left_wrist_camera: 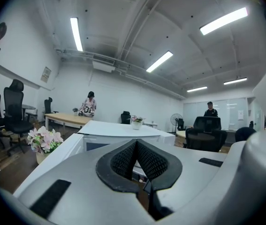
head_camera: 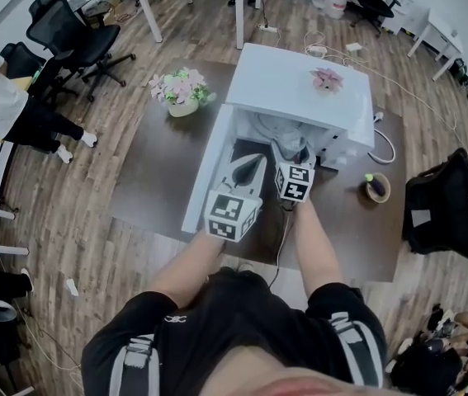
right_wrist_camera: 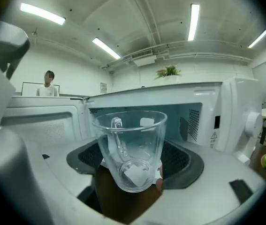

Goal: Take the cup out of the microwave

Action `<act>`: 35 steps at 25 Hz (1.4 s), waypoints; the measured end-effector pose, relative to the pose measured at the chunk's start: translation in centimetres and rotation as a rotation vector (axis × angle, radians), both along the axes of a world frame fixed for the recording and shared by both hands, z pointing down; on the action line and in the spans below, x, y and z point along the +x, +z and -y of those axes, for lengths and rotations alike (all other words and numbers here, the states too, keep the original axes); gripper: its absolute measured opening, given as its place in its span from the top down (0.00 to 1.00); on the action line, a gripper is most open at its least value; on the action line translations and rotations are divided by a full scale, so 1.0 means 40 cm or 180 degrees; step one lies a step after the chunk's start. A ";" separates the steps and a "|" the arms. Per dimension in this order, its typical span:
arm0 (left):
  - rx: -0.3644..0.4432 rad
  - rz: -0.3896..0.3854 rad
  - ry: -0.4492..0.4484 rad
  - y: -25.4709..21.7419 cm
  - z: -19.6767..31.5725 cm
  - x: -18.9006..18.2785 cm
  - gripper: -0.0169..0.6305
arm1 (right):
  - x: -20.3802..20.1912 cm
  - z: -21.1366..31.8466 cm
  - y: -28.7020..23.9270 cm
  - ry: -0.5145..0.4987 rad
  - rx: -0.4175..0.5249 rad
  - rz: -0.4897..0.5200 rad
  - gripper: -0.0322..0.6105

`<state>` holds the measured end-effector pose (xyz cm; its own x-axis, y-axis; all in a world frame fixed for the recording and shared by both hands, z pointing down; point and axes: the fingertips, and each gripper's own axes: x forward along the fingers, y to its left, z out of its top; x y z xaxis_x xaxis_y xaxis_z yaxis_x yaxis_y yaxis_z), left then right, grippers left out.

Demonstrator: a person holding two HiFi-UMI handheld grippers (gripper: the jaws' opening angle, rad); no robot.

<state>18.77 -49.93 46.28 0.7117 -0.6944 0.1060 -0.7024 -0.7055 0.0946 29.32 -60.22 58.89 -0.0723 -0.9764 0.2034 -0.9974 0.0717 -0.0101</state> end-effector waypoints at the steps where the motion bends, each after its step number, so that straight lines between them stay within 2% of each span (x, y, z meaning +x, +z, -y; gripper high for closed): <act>1: 0.0006 -0.0022 -0.0007 -0.006 -0.003 -0.003 0.97 | -0.004 -0.021 -0.014 -0.0003 0.0026 -0.0001 0.37; 8: 0.0026 -0.0123 -0.0042 -0.043 -0.031 -0.038 0.97 | -0.013 -0.175 -0.127 0.0036 0.0156 0.0047 0.37; 12: 0.0026 -0.0127 -0.0016 -0.054 -0.062 -0.046 0.97 | 0.003 -0.252 -0.223 0.0118 0.0349 0.0078 0.37; 20: 0.0100 -0.0152 0.0103 -0.079 -0.120 -0.033 0.97 | 0.026 -0.354 -0.371 0.0307 0.0606 0.0131 0.37; 27: 0.0157 -0.0189 0.0149 -0.100 -0.147 -0.027 0.97 | 0.011 -0.402 -0.409 0.0301 0.0658 0.0051 0.37; 35: 0.0188 -0.0134 0.0164 -0.106 -0.154 -0.023 0.97 | 0.004 -0.412 -0.391 0.0283 0.0551 0.0032 0.37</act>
<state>17.86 -43.76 42.04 0.7496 -0.6609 0.0351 -0.6613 -0.7458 0.0805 29.50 -43.73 43.25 0.0147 -0.9994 0.0316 -0.9998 -0.0152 -0.0153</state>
